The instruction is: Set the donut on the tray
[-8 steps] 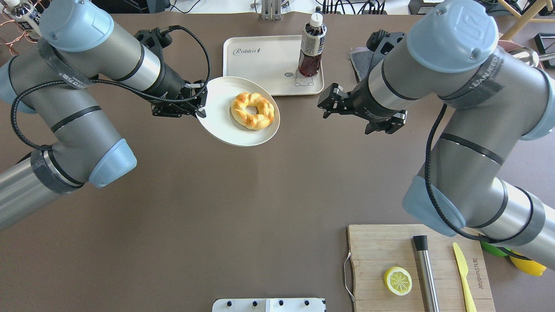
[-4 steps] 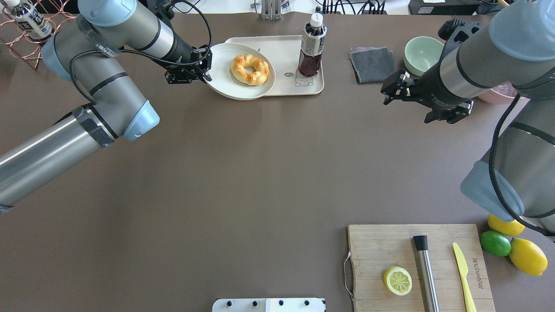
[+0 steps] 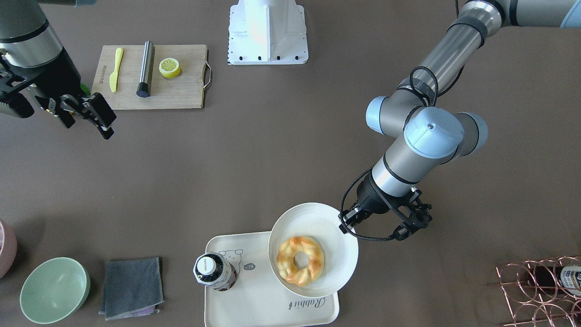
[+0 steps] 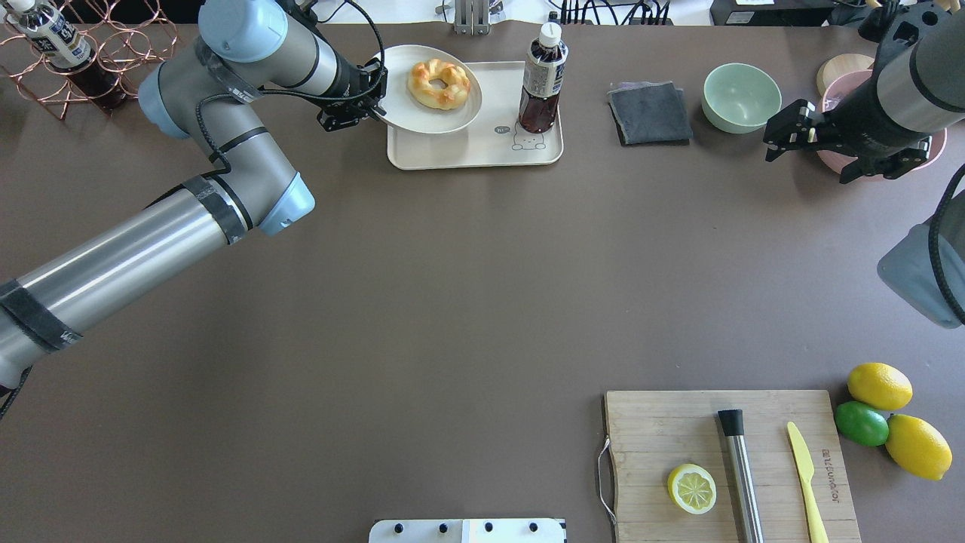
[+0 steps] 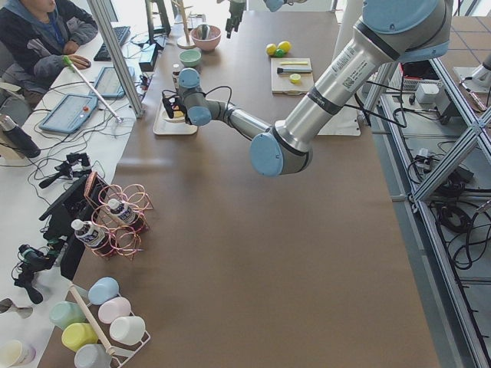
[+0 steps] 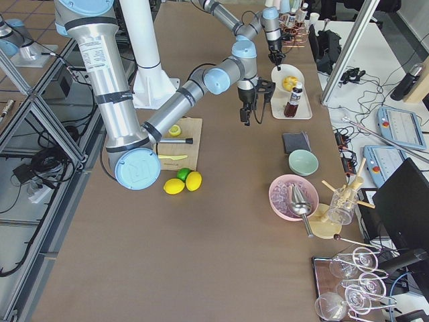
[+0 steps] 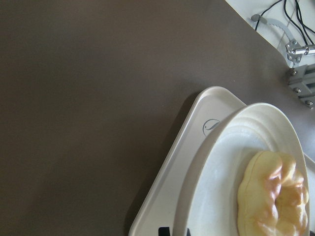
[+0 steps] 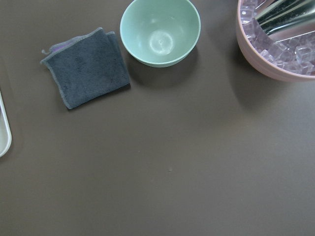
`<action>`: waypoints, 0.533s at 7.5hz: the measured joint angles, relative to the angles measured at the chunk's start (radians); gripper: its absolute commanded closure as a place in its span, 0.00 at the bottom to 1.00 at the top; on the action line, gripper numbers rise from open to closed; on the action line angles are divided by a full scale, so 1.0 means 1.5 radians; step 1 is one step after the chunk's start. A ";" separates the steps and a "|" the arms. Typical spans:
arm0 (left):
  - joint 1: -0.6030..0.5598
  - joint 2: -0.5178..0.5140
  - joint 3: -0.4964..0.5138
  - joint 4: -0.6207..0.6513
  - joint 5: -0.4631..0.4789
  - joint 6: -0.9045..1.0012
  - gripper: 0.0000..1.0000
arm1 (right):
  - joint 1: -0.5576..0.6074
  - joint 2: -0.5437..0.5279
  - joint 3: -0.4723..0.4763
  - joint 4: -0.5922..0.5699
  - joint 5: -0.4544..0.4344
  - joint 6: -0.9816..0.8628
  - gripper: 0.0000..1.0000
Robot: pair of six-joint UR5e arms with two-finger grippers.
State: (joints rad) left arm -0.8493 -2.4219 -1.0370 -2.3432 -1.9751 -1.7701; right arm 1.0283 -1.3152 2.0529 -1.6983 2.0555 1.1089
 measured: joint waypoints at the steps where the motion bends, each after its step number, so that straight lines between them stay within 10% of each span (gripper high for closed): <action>1: 0.007 -0.012 0.038 -0.030 0.024 -0.018 1.00 | 0.027 -0.005 -0.030 0.005 0.023 -0.040 0.00; 4: 0.023 -0.034 0.095 -0.065 0.066 -0.037 1.00 | 0.072 0.005 -0.117 0.010 0.052 -0.108 0.00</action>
State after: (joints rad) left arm -0.8151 -2.4722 -0.8938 -2.4411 -1.8768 -1.8259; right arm 1.1364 -1.3071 1.8779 -1.6839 2.1338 0.9463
